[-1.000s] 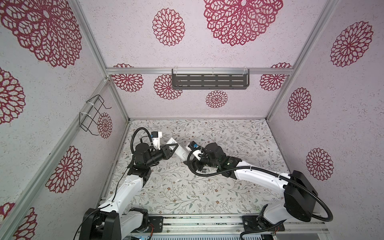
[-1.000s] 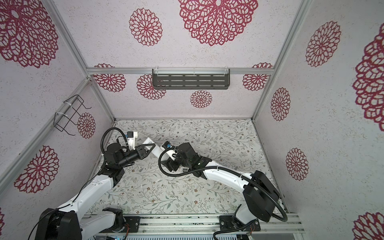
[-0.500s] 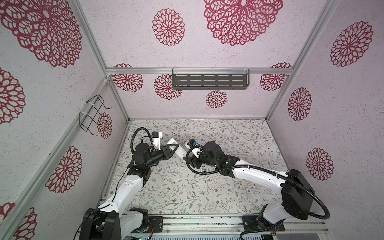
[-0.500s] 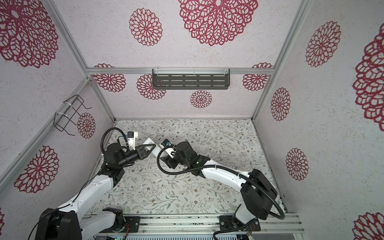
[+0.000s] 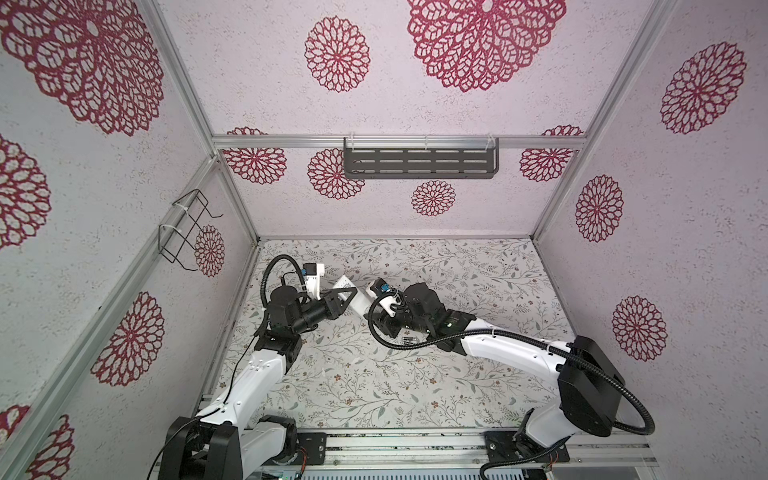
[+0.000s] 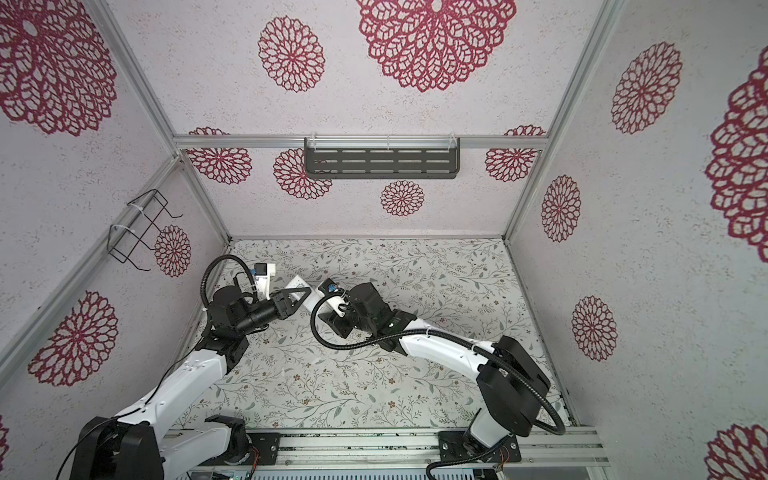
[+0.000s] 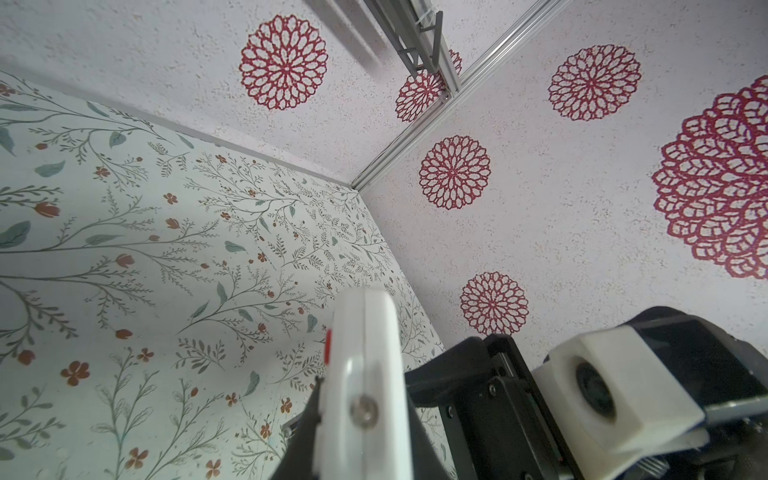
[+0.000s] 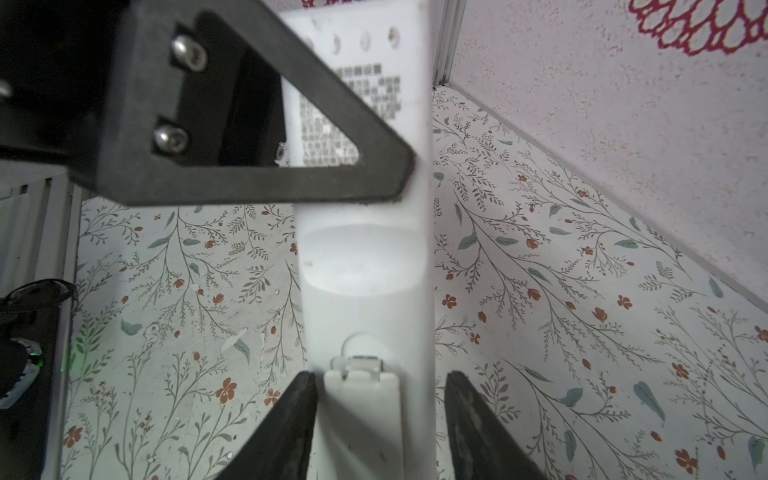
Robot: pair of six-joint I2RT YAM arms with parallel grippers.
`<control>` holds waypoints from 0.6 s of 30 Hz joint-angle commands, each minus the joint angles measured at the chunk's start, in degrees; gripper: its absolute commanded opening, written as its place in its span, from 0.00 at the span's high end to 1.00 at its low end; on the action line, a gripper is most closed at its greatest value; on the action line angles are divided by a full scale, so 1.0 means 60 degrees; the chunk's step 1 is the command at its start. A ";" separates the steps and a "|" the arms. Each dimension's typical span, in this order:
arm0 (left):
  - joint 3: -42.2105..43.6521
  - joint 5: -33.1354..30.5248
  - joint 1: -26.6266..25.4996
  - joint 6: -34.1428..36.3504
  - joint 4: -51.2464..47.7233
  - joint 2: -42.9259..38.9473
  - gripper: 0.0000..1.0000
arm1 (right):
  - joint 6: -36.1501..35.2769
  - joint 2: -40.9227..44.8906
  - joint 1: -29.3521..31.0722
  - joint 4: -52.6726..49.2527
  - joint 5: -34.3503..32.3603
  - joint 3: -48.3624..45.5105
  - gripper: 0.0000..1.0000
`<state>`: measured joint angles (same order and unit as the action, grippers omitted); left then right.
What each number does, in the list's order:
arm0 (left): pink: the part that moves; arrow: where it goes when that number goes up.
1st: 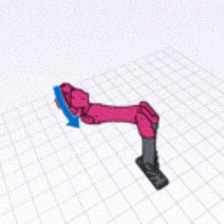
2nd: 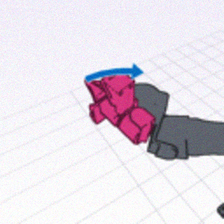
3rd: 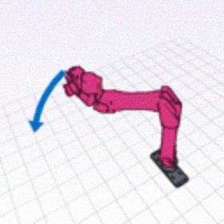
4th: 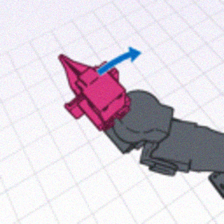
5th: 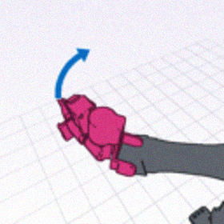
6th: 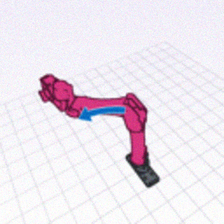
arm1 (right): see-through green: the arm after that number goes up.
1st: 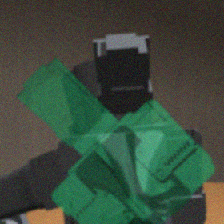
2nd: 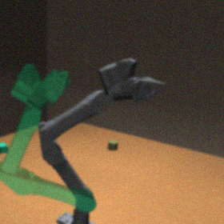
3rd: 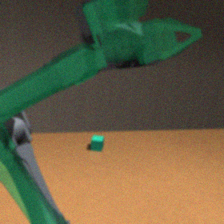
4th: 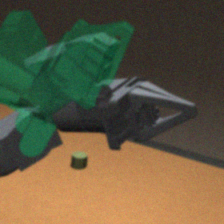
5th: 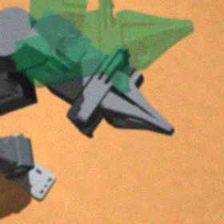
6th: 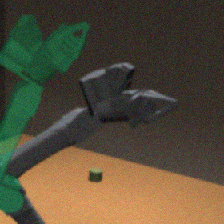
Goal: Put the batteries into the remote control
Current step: 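Slide the battery cover off with the right gripper while the left gripper holds the remote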
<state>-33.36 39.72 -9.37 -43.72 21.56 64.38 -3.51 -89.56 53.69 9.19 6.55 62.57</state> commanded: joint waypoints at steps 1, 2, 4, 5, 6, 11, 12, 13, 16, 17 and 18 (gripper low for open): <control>-0.0079 0.0090 0.0038 0.0007 0.0288 -0.0202 0.88 | -0.0045 -0.0043 0.0094 0.0254 -0.0176 0.0379 0.50; -0.0079 0.0109 0.0038 0.0007 0.0288 -0.0209 0.88 | -0.0049 -0.0058 0.0117 0.0255 -0.0194 0.0397 0.51; -0.0079 0.0103 0.0037 0.0007 0.0288 -0.0206 0.88 | -0.0074 -0.0086 0.0130 0.0226 -0.0211 0.0445 0.53; -0.0079 0.0110 0.0038 0.0007 0.0288 -0.0210 0.88 | -0.0074 -0.0095 0.0146 0.0211 -0.0213 0.0468 0.53; -0.0079 0.0117 0.0041 0.0007 0.0276 -0.0218 0.89 | -0.0073 -0.0114 0.0146 0.0186 -0.0241 0.0491 0.54; -0.0072 0.0090 0.0040 0.0022 0.0243 -0.0252 0.89 | -0.0132 -0.0146 0.0148 0.0118 -0.0213 0.0518 0.59; -0.0065 0.0089 0.0037 0.0022 0.0238 -0.0258 0.89 | -0.0133 -0.0139 0.0162 0.0109 -0.0211 0.0544 0.59; -0.0064 0.0074 0.0041 0.0022 0.0240 -0.0264 0.89 | -0.0152 -0.0139 0.0160 0.0097 -0.0211 0.0540 0.60; -0.0072 0.0039 0.0041 0.0036 0.0215 -0.0287 0.89 | -0.0224 -0.0132 0.0224 0.0063 -0.0234 0.0568 0.63; -0.0079 0.0030 0.0050 0.0047 0.0203 -0.0287 0.89 | -0.0244 -0.0136 0.0246 0.0046 -0.0239 0.0581 0.63; -0.0083 0.0033 0.0046 0.0051 0.0192 -0.0298 0.89 | -0.0249 -0.0146 0.0262 0.0037 -0.0255 0.0599 0.63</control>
<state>-33.36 38.70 -9.06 -43.53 21.43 64.10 -4.05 -90.28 54.33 9.06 5.54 63.90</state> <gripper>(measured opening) 0.211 0.371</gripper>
